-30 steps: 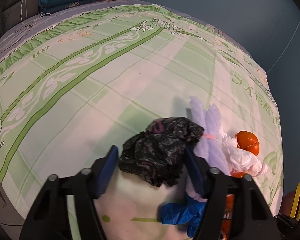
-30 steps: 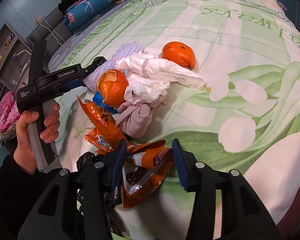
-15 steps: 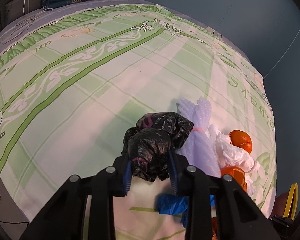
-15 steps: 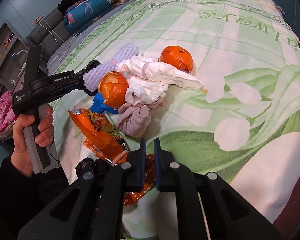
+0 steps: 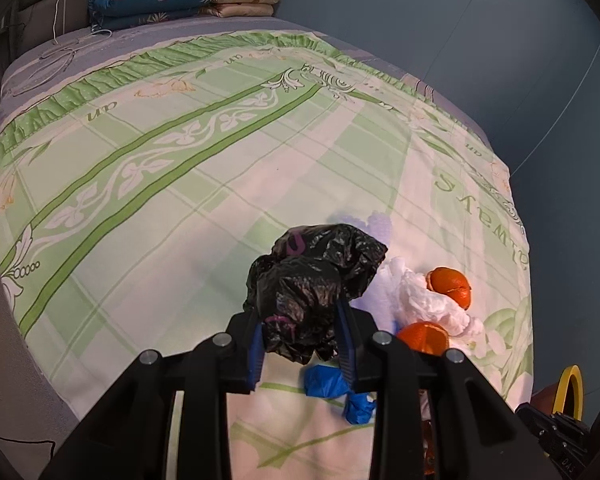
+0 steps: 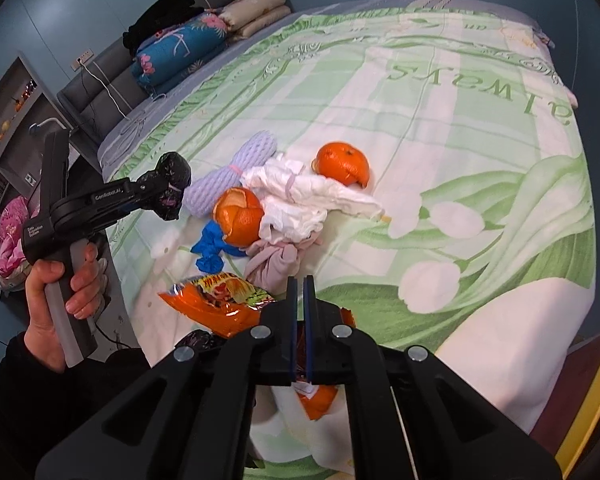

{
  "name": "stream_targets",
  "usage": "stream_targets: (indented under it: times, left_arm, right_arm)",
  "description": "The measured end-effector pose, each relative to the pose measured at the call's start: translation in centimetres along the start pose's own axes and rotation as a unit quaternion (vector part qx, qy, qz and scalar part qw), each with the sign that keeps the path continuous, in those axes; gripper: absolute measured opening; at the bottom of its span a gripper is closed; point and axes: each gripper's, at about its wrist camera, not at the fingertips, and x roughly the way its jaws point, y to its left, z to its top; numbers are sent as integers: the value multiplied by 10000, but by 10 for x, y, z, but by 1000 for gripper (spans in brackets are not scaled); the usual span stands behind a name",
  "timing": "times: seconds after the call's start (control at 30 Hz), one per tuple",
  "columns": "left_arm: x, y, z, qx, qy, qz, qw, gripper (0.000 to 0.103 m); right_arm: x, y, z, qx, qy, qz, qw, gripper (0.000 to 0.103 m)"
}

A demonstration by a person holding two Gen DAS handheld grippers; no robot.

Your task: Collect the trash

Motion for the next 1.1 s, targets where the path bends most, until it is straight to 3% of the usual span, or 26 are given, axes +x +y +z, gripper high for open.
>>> stream_targets:
  times: [0.5, 1.1]
  left_arm:
    - [-58, -15, -8, 154, -405, -113, 9990, 28]
    - [-103, -55, -27, 505, -660, -397, 9957, 28]
  right_arm:
    - [-50, 5, 3, -163, -479, -43, 9987, 1]
    - [-107, -1, 3, -223, -1000, -136, 9946, 1]
